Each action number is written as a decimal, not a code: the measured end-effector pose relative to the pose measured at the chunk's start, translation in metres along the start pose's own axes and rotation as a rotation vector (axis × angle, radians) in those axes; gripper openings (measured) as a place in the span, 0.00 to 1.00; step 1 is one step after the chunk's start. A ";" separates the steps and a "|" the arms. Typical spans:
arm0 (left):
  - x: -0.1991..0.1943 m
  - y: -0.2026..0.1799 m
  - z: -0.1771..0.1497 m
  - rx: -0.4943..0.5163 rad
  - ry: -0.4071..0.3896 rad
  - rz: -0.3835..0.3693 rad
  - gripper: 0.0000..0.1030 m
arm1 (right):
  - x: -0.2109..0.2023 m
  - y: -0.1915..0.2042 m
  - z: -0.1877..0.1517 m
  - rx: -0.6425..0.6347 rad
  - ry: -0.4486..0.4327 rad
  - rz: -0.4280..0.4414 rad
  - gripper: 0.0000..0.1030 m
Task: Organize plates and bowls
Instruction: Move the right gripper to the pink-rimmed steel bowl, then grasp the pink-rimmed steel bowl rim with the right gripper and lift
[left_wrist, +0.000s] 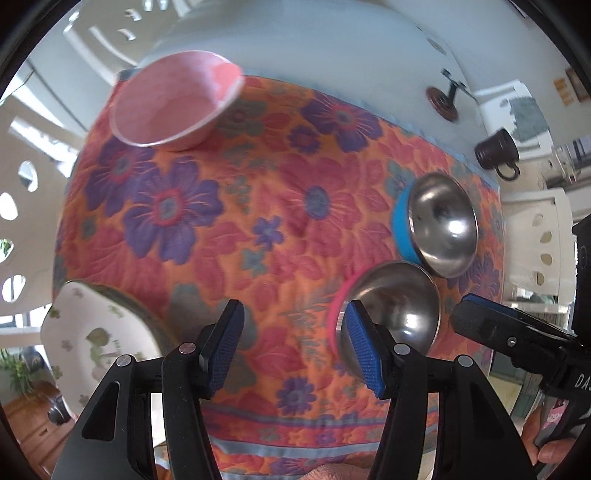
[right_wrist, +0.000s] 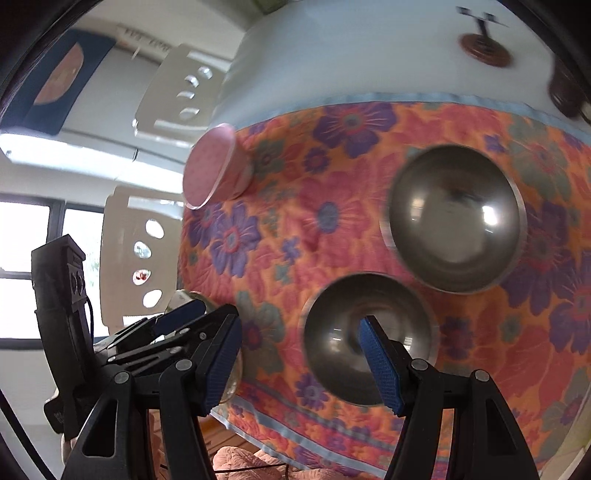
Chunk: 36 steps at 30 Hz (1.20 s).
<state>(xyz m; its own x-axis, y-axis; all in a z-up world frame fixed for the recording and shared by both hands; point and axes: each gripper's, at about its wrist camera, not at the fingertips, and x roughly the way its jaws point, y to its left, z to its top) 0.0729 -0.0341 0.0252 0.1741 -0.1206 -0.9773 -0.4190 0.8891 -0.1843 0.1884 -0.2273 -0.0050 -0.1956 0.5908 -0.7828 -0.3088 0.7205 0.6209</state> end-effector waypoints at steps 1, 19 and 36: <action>0.004 -0.005 0.000 0.008 0.008 0.000 0.54 | -0.004 -0.014 -0.003 0.024 -0.006 0.017 0.62; 0.084 -0.035 -0.025 0.026 0.128 -0.028 0.44 | 0.048 -0.112 -0.035 0.197 0.038 0.136 0.60; 0.102 -0.046 -0.028 0.130 0.158 -0.037 0.15 | 0.078 -0.092 -0.044 0.201 0.017 -0.017 0.20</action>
<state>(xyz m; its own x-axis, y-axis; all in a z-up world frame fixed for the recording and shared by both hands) 0.0845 -0.0995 -0.0693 0.0414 -0.2129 -0.9762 -0.2947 0.9310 -0.2155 0.1605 -0.2634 -0.1252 -0.2080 0.5731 -0.7926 -0.1202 0.7892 0.6022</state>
